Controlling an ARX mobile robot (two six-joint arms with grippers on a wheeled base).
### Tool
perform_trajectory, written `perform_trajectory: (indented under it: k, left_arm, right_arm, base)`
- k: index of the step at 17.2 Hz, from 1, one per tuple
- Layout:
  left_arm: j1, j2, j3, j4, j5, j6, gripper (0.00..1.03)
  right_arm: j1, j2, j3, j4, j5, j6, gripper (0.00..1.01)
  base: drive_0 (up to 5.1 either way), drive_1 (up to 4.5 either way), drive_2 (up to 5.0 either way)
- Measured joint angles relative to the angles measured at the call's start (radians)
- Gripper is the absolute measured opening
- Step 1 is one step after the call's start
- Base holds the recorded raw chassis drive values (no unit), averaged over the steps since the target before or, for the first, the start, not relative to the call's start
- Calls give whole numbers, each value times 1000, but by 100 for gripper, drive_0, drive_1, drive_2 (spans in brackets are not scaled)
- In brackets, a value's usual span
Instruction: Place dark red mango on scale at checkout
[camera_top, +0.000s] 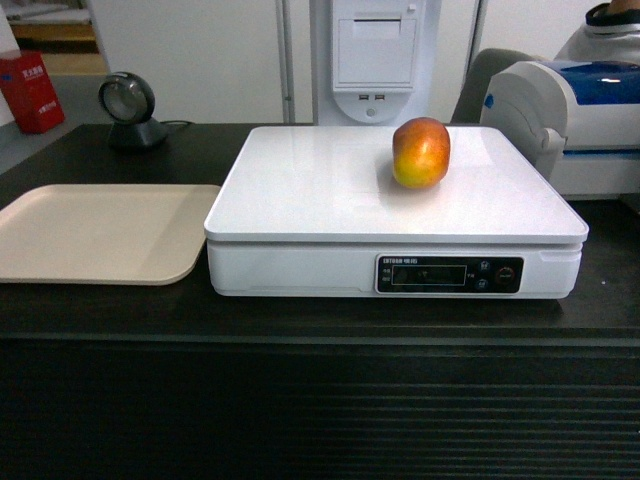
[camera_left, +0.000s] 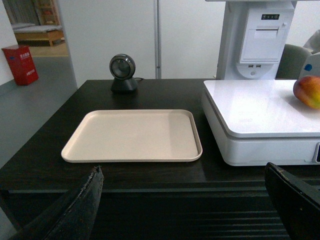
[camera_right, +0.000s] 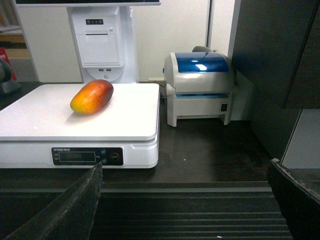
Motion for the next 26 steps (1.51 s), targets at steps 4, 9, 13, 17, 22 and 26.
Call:
perform_trajectory:
  k: [4,9,13,17,22,26]
  left_arm:
    - [0,0,0,0,0,0,98]
    - [0,0,0,0,0,0,98]
    - [0,0,0,2,0,0,98]
    - [0,0,0,2,0,0,98]
    - [0,0,0,0,0,1,98]
    - [0,0,0,1,0,1,98]
  right_arm:
    - [0,0,0,0,0,0,98]
    - [0,0,0,0,0,0,98]
    - [0,0,0,2,0,0,98]
    - [0,0,0,0,0,0,98]
    - [0,0,0,0,1,1,98]
    - [0,0,0,1,0,0,98]
  base:
    - [0,0,0]
    - [0,0,0]
    - [0,0,0]
    - [0,0,0]
    - [0,0,0]
    - [0,0,0]
